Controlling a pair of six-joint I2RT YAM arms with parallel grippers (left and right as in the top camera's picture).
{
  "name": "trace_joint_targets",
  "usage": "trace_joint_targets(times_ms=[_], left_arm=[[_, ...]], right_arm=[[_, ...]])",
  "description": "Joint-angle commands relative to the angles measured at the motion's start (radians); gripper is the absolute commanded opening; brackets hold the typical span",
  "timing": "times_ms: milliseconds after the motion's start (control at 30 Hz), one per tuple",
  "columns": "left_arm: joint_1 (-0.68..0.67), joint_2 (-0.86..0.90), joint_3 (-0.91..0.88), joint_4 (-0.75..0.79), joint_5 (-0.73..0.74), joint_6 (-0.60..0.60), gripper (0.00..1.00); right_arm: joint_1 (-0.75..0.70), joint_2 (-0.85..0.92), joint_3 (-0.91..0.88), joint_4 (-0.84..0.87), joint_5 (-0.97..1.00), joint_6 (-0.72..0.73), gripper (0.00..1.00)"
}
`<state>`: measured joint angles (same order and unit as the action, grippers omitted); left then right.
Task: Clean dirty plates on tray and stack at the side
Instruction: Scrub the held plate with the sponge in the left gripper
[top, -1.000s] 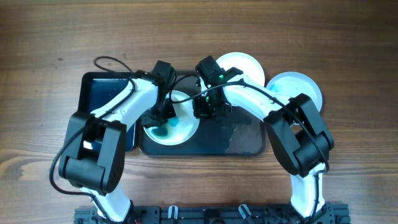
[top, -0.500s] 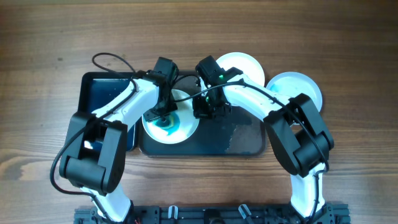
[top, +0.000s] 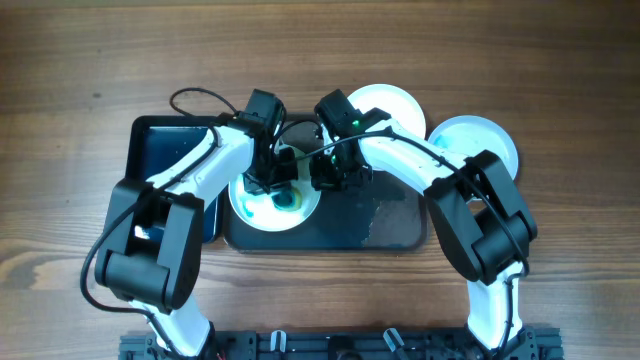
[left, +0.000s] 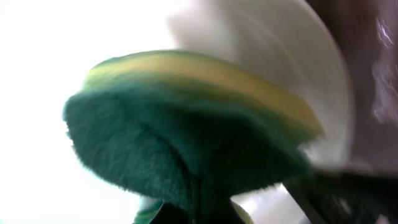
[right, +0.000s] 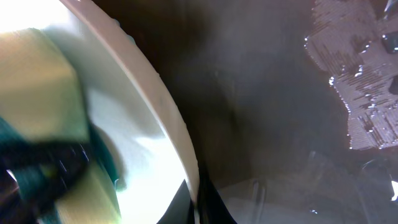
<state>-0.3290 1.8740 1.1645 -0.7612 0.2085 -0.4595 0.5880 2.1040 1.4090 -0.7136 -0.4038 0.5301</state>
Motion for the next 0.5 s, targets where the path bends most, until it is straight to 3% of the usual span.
trace_joint_targets(times_ms=[0, 100, 200, 233, 367, 400, 467], left_arm=[[0.0, 0.011, -0.003, -0.022, -0.465, -0.291, 0.04], [0.0, 0.011, -0.003, -0.09, -0.568, -0.387, 0.04], [-0.001, 0.011, -0.003, -0.168, -0.418, -0.372, 0.04], [-0.001, 0.011, -0.003, -0.183, -0.279, -0.277, 0.04], [-0.001, 0.011, -0.003, -0.146, 0.026, -0.005, 0.04], [-0.001, 0.011, -0.003, -0.122, 0.084, 0.073, 0.04], [0.0, 0.011, -0.003, -0.067, 0.064, 0.105, 0.04]], right_arm=[[-0.002, 0.033, -0.011, -0.005, 0.014, -0.007, 0.04], [-0.002, 0.033, -0.011, -0.005, 0.014, -0.012, 0.04], [-0.002, 0.033, -0.011, -0.005, 0.014, -0.014, 0.04], [-0.002, 0.033, -0.011, -0.005, 0.013, -0.013, 0.04], [-0.002, 0.033, -0.011, -0.005, 0.013, -0.014, 0.04], [-0.002, 0.033, -0.011, -0.005, 0.013, -0.014, 0.04], [-0.002, 0.033, -0.011, -0.005, 0.013, -0.014, 0.04]])
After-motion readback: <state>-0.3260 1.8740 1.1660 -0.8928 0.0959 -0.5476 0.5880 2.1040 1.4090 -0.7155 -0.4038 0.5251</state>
